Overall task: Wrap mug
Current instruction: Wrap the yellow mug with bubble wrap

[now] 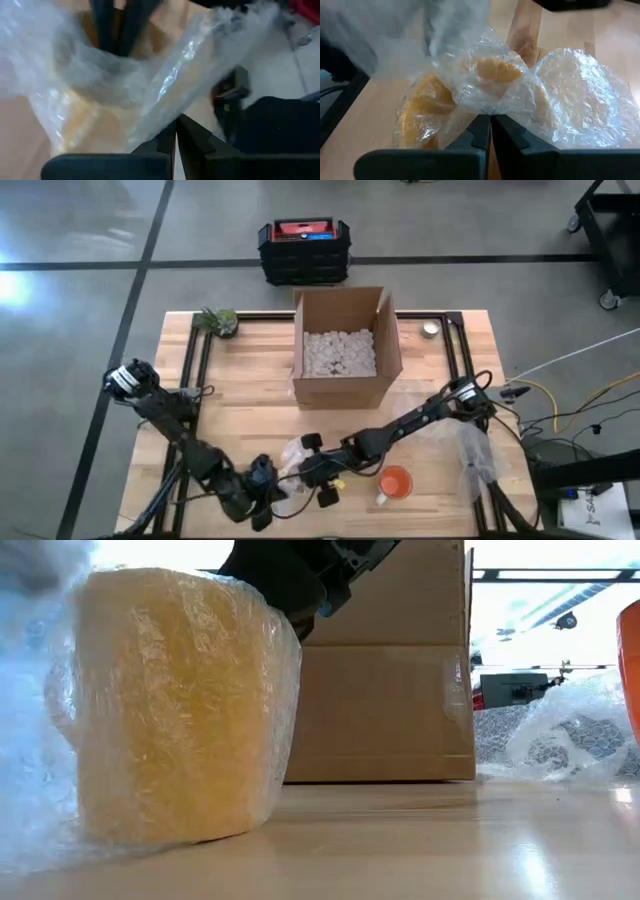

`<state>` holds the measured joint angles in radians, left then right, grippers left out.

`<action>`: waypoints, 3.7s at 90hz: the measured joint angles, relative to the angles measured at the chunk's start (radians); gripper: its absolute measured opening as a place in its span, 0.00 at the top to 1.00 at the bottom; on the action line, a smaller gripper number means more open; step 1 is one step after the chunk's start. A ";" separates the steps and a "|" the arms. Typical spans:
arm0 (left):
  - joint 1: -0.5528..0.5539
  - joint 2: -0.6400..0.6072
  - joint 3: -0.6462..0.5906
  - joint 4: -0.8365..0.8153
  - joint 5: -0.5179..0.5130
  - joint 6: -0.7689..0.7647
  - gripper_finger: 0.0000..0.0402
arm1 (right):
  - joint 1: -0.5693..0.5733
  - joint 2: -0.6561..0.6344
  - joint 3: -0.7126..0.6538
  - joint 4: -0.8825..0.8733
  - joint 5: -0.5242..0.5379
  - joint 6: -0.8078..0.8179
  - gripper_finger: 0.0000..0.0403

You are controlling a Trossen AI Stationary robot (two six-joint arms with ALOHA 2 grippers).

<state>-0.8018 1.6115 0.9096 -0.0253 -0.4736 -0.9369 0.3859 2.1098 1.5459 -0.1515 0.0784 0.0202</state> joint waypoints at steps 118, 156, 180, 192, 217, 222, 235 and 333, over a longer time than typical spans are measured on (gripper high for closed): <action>0.090 0.078 0.026 0.051 -0.130 0.083 1.00 | 0.003 -0.154 -0.002 -0.221 0.063 -0.084 0.99; 0.094 0.077 0.026 0.052 -0.120 0.083 1.00 | -0.013 -0.107 -0.002 -0.138 -0.008 -0.018 0.99; 0.095 0.077 0.025 0.056 -0.116 0.086 1.00 | -0.018 -0.071 0.259 -0.425 -0.007 0.045 0.99; 0.095 0.077 0.025 0.057 -0.115 0.090 1.00 | -0.023 0.004 0.383 -0.577 -0.008 0.075 0.99; 0.093 0.076 0.023 0.062 -0.113 0.101 1.00 | -0.021 0.155 0.506 -0.732 -0.035 0.075 0.99; 0.094 0.074 0.023 0.062 -0.111 0.102 1.00 | -0.021 0.167 0.507 -0.732 -0.041 0.075 0.99; 0.091 0.043 0.020 0.049 -0.091 0.108 1.00 | -0.018 0.186 0.509 -0.720 -0.071 0.076 0.99; 0.069 0.033 0.014 0.054 -0.043 0.080 1.00 | -0.013 0.193 0.505 -0.703 -0.071 0.055 0.99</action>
<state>-0.7332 1.6448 0.9234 0.0284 -0.5163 -0.8568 0.3733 2.3032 2.0506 -0.8542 0.0071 0.0750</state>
